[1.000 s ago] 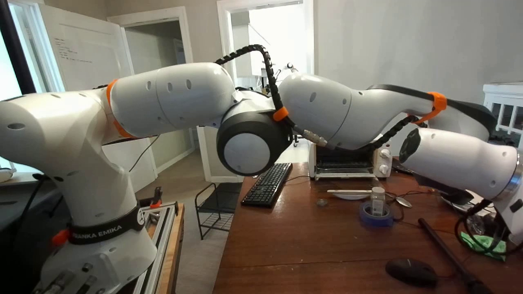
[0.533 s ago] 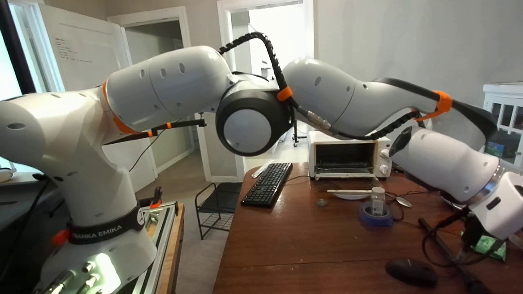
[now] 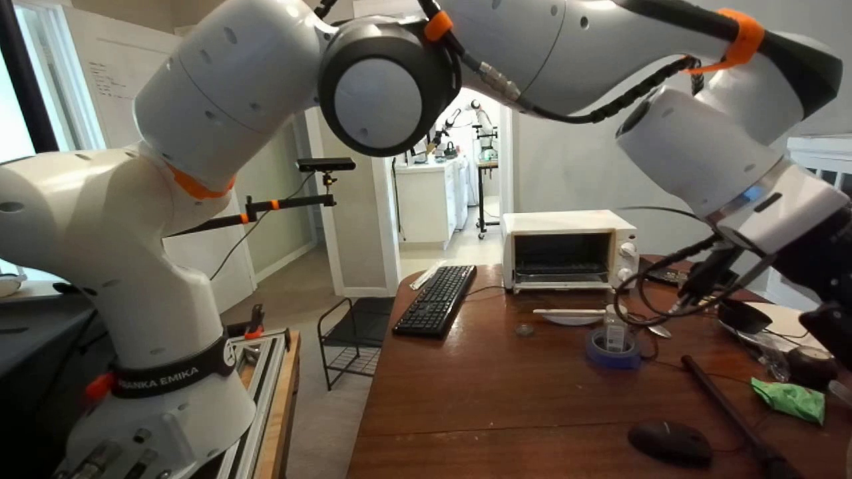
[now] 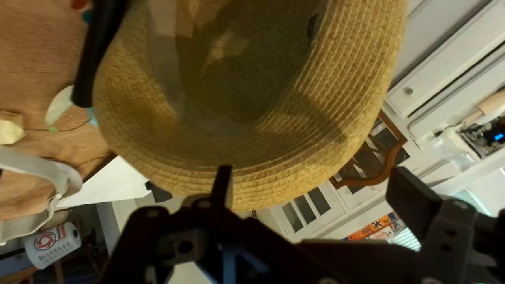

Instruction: Put the blue tape around the bottle, then move the hat to the right, then put the lid in the tape

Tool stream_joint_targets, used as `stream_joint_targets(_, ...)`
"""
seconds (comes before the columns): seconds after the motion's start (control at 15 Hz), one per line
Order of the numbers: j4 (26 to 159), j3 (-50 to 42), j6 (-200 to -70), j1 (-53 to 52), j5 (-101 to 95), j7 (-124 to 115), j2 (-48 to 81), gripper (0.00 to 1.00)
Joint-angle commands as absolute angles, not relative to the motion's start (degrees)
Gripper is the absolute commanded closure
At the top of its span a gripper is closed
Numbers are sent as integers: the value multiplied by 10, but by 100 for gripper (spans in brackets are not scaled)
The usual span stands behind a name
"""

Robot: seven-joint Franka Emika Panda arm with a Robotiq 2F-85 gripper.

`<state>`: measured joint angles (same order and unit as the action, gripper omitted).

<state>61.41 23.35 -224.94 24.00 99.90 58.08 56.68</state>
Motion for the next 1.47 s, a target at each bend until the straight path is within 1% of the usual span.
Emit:
stream_joint_targets(0.0, 617, 301, -2338, 284, 1089, 737, 545, 0)
stream_joint_targets(0.33, 569, 408, -2456, 341, 1173, 940, 554, 0)
stream_joint_targets(0.4, 612, 347, -2419, 338, 1250, 967, 515, 0)
stream_joint_targets(0.67, 589, 360, -2420, 371, 1399, 1142, 497, 0)
stream_joint_targets(0.87, 606, 366, -2419, 386, 1471, 1243, 490, 0)
stream_joint_targets(0.93, 619, 370, -2416, 392, 1484, 1269, 486, 0)
stream_joint_targets(1.0, 648, 421, -2417, 418, 1445, 1268, 493, 0)
stream_joint_targets(1.13, 680, 445, -2418, 433, 1443, 1303, 492, 0)
stream_joint_targets(1.27, 695, 461, -2416, 437, 1442, 1343, 491, 0)
stream_joint_targets(1.33, 668, 439, -2415, 420, 1441, 1304, 498, 0)
stream_joint_targets(1.4, 676, 446, -2415, 422, 1441, 1316, 498, 0)
